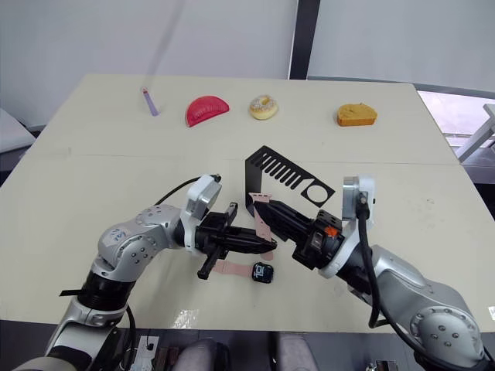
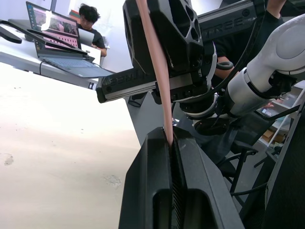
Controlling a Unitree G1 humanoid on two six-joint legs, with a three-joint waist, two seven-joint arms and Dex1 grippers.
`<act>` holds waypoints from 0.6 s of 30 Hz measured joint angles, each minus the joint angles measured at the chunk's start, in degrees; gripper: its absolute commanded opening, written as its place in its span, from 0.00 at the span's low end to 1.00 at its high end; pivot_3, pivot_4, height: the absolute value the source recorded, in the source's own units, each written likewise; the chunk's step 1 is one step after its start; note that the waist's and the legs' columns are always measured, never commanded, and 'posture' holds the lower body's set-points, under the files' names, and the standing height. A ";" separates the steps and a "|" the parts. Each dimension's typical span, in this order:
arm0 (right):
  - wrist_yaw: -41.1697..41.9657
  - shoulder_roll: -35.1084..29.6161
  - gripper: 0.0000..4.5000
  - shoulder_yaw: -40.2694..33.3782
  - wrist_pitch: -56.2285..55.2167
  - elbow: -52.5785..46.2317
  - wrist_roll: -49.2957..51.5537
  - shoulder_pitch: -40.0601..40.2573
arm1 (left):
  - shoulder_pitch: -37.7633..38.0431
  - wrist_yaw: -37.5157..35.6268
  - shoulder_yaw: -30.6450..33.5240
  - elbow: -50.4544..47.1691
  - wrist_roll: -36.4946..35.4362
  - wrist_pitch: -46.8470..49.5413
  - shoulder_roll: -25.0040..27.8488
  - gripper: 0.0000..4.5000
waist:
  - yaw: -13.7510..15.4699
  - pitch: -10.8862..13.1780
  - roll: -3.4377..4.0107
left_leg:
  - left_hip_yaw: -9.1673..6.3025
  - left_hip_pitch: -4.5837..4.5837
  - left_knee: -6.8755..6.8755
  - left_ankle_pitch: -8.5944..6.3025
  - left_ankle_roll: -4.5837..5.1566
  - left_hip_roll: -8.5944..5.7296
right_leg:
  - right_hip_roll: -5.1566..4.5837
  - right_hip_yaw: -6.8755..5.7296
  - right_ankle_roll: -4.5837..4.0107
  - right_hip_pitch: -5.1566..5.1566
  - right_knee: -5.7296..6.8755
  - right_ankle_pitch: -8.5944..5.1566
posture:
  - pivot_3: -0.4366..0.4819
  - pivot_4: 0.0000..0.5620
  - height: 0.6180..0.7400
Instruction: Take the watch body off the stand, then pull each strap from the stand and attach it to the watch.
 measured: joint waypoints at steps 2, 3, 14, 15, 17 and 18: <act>0.00 0.00 0.01 0.00 0.00 0.00 -0.01 -0.10 | 0.00 0.00 0.00 0.01 0.00 -0.19 0.00 0.00 | 0.00 0.00 0.00 | 0.00 0.00 0.00 0.00 0.00 0.00 | 0.00 0.00 0.00 0.00 0.00 0.00 | 0.48 0.27 0.98; 0.00 0.00 0.01 0.00 0.00 0.00 -0.02 -0.15 | 0.00 0.00 0.00 0.02 0.00 -0.24 0.00 0.00 | 0.00 0.00 0.00 | 0.00 0.00 0.00 0.00 0.00 0.00 | 0.00 0.00 0.00 0.00 0.00 0.00 | 0.48 0.27 0.98; -1.11 1.86 0.41 0.51 -1.24 -0.03 -0.44 -0.25 | 0.00 0.79 0.00 0.24 -0.01 -0.41 -1.11 0.00 | -0.01 0.00 0.00 | 0.00 0.00 0.00 0.00 0.00 0.00 | 0.00 0.00 0.00 0.00 0.00 0.00 | 0.48 0.27 0.98; -1.25 2.07 0.41 0.52 -1.38 -0.03 -0.46 -0.23 | 0.00 0.81 0.00 0.24 -0.01 -0.37 -1.12 0.00 | -0.02 0.00 0.00 | 0.00 -0.01 0.00 0.00 0.00 0.00 | 0.00 0.00 0.00 0.00 0.00 0.00 | 0.48 0.27 0.98; -1.35 2.36 0.41 0.59 -1.85 -0.03 -0.53 -0.20 | 0.00 0.84 0.01 0.25 -0.01 -0.26 -1.19 0.00 | -0.01 0.00 0.00 | 0.00 -0.01 0.00 0.00 0.00 0.00 | 0.00 0.00 0.00 0.00 -0.01 0.00 | 0.48 0.27 0.98; -1.36 2.38 0.41 0.61 -1.98 -0.03 -0.67 -0.20 | 0.00 0.85 0.01 0.26 -0.01 -0.20 -1.23 0.00 | 0.00 0.00 0.00 | 0.00 -0.01 0.00 0.00 0.00 0.00 | 0.00 0.00 0.00 0.00 -0.01 0.00 | 0.48 0.27 0.98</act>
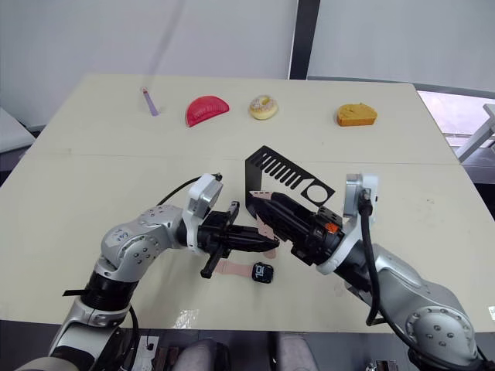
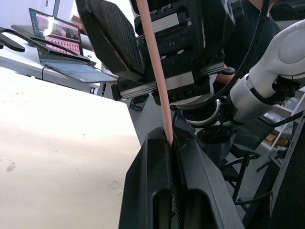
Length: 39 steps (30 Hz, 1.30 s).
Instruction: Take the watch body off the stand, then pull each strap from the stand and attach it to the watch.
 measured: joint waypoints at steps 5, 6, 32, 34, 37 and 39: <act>0.00 0.00 0.41 0.09 -0.14 -0.01 -0.53 0.20 | -0.01 0.06 0.00 0.11 0.00 0.12 -0.08 0.00 | -0.01 0.00 0.00 | 0.00 0.00 0.00 0.00 0.00 0.00 | 0.00 0.00 0.00 0.00 0.00 0.00 | 0.48 0.27 0.98; 0.00 0.00 0.41 0.10 -0.14 -0.02 -0.53 0.28 | -0.01 0.11 0.01 0.11 0.00 0.16 -0.10 0.00 | -0.01 0.00 0.00 | 0.00 0.00 0.00 0.00 0.00 0.00 | 0.00 0.00 0.00 0.00 0.00 0.00 | 0.48 0.27 0.98; 0.01 -0.80 0.41 0.16 -0.12 -0.45 -0.88 0.49 | -0.37 1.24 1.38 0.09 -1.28 2.37 -0.74 0.00 | 0.00 0.00 0.00 | -0.01 -0.01 0.00 0.00 0.00 0.00 | 0.00 -0.01 0.00 0.00 -0.01 0.00 | 0.48 0.27 0.98; 0.01 -0.82 0.41 0.23 -0.11 -0.45 -0.89 0.41 | -0.38 1.24 1.38 0.09 -1.28 2.45 -0.74 0.00 | 0.00 0.00 0.00 | -0.01 0.00 0.00 0.00 0.00 0.00 | 0.00 -0.01 0.00 0.00 -0.01 0.00 | 0.48 0.27 0.98; 0.01 -0.86 0.41 0.30 -0.09 -0.45 -0.91 0.16 | -0.39 1.26 1.38 0.09 -1.28 2.55 -0.78 0.00 | 0.00 0.00 0.00 | -0.01 -0.01 0.00 0.00 0.00 0.00 | 0.00 -0.01 0.00 0.00 -0.01 0.00 | 0.48 0.27 0.98; 0.01 -0.96 0.41 0.32 -0.04 -0.45 -0.95 0.07 | -0.40 1.27 1.38 0.08 -1.28 2.56 -0.84 0.00 | 0.00 0.00 0.00 | -0.01 -0.01 0.00 0.00 0.00 0.00 | 0.00 -0.01 0.00 0.00 -0.01 0.00 | 0.48 0.27 0.98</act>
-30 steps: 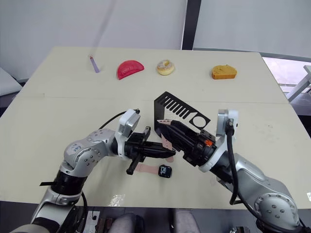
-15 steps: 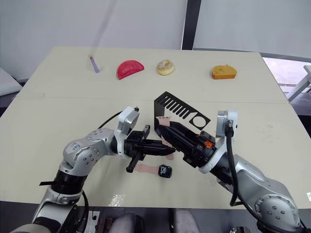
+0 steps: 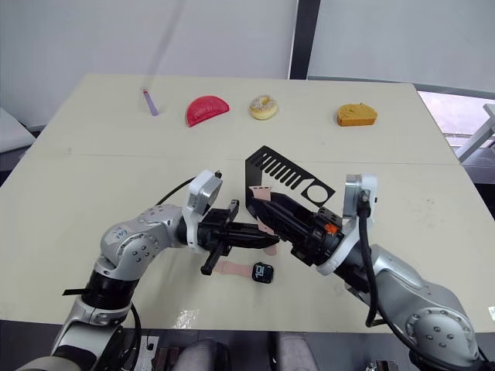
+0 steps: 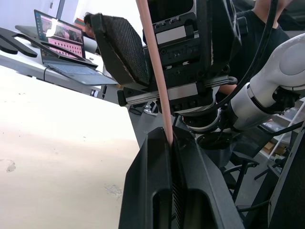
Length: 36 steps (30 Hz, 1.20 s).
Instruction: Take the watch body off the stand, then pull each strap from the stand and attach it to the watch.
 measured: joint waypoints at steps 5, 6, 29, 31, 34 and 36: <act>0.00 -0.15 0.41 0.47 0.10 0.00 -0.07 -0.38 | -0.09 0.00 0.00 0.00 0.00 0.01 -0.05 0.00 | -0.01 0.00 0.00 | 0.00 0.00 0.00 0.00 0.00 0.00 | 0.00 0.00 0.00 0.00 0.00 0.00 | 0.48 0.27 0.98; 0.00 -0.15 0.41 0.58 0.11 0.00 -0.07 -0.41 | -0.12 0.00 0.00 0.00 0.00 0.01 -0.05 0.00 | 0.00 0.00 0.00 | 0.00 0.00 0.00 0.00 0.00 0.00 | 0.00 0.00 0.00 0.00 0.00 0.00 | 0.48 0.27 0.98; -0.01 -0.20 0.41 1.01 0.03 0.01 0.04 -0.55 | -0.28 0.00 0.00 0.00 0.00 0.01 -0.03 0.00 | 0.00 0.00 0.00 | 0.00 0.00 0.00 0.00 0.00 0.00 | 0.00 0.00 0.00 0.00 0.00 0.00 | 0.48 0.27 0.98; -0.01 -0.20 0.36 1.00 0.01 0.01 0.05 -0.55 | -0.28 0.01 0.00 0.00 0.00 0.01 -0.03 0.00 | -0.01 0.00 0.00 | -0.01 0.00 0.00 0.00 0.00 0.00 | 0.00 0.00 0.00 0.00 0.00 0.00 | 0.48 0.27 0.98; -0.01 -0.19 0.13 1.00 -0.11 0.01 0.08 -0.55 | -0.28 0.02 0.00 0.00 0.00 0.01 -0.03 0.00 | -0.01 0.00 0.00 | -0.01 0.00 0.00 0.00 0.00 0.00 | 0.00 0.00 0.00 0.00 0.00 0.00 | 0.48 0.27 0.98; -0.01 -0.18 0.01 0.99 -0.20 0.01 0.06 -0.55 | -0.28 0.03 0.00 -0.01 0.00 0.01 -0.03 0.00 | -0.01 0.00 0.00 | -0.01 0.00 0.00 0.00 0.00 0.00 | 0.00 0.00 0.00 0.00 0.00 0.00 | 0.48 0.27 0.98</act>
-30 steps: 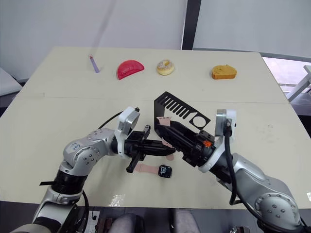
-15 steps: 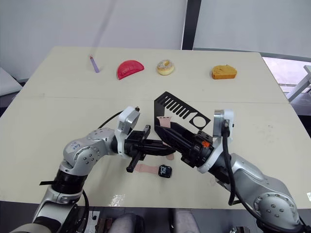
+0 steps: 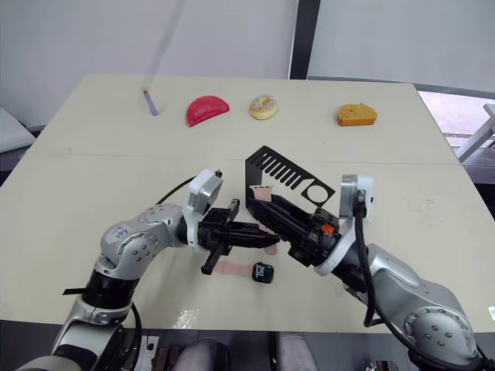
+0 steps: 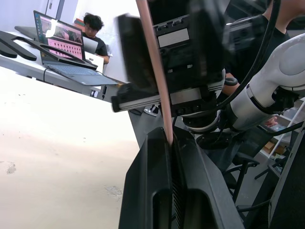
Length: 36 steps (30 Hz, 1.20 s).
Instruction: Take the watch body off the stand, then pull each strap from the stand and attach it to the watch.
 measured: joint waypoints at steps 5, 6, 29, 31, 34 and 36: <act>0.00 0.00 0.01 -0.01 0.00 0.01 0.00 0.00 | 0.00 0.00 0.00 -0.01 0.00 0.00 -0.01 0.00 | 0.00 0.00 0.00 | 0.00 0.00 0.00 0.00 0.00 0.00 | 0.00 0.00 0.00 0.00 0.00 0.00 | 0.48 0.27 0.98; 0.00 0.00 0.01 -0.01 0.00 0.01 0.00 0.00 | 0.00 0.00 0.00 -0.01 0.00 0.00 -0.02 0.00 | 0.00 0.00 0.00 | 0.00 0.00 0.00 0.00 0.00 0.00 | 0.00 0.00 0.00 0.00 0.00 0.00 | 0.48 0.27 0.98; 6.21 -15.55 0.00 -8.30 4.17 -3.14 -0.13 7.57 | 0.36 -5.53 -0.54 -0.47 3.90 -2.01 10.96 0.95 | 0.13 0.05 0.02 | -0.03 -0.03 -0.14 0.00 0.01 -0.01 | -0.02 -0.02 0.01 0.01 -0.16 -0.01 | 0.48 0.27 0.98; 10.56 -20.23 0.00 -13.16 5.95 -4.89 -1.56 12.34 | 1.96 -6.82 -2.70 -1.96 8.78 -6.93 13.69 0.98 | 0.17 0.04 0.03 | -0.03 -0.03 -0.31 0.01 0.03 -0.02 | -0.02 -0.02 0.03 0.01 -0.32 0.01 | 0.48 0.27 0.98; 16.23 -24.50 0.00 -19.48 8.15 -7.19 -5.27 18.64 | 4.95 -7.46 -7.00 -2.59 16.18 -13.81 15.32 0.98 | 0.19 0.04 0.00 | -0.02 0.01 -0.59 0.06 0.07 -0.03 | -0.03 -0.02 0.09 0.05 -0.54 0.04 | 0.48 0.27 0.98; 20.01 -26.44 0.00 -23.05 9.22 -8.66 -9.52 22.83 | 6.71 -6.20 -10.03 -2.39 21.13 -17.54 15.09 0.98 | 0.26 0.07 -0.06 | -0.02 0.00 -0.66 0.07 0.07 -0.04 | -0.03 -0.02 0.10 0.05 -0.61 0.05 | 0.48 0.27 0.98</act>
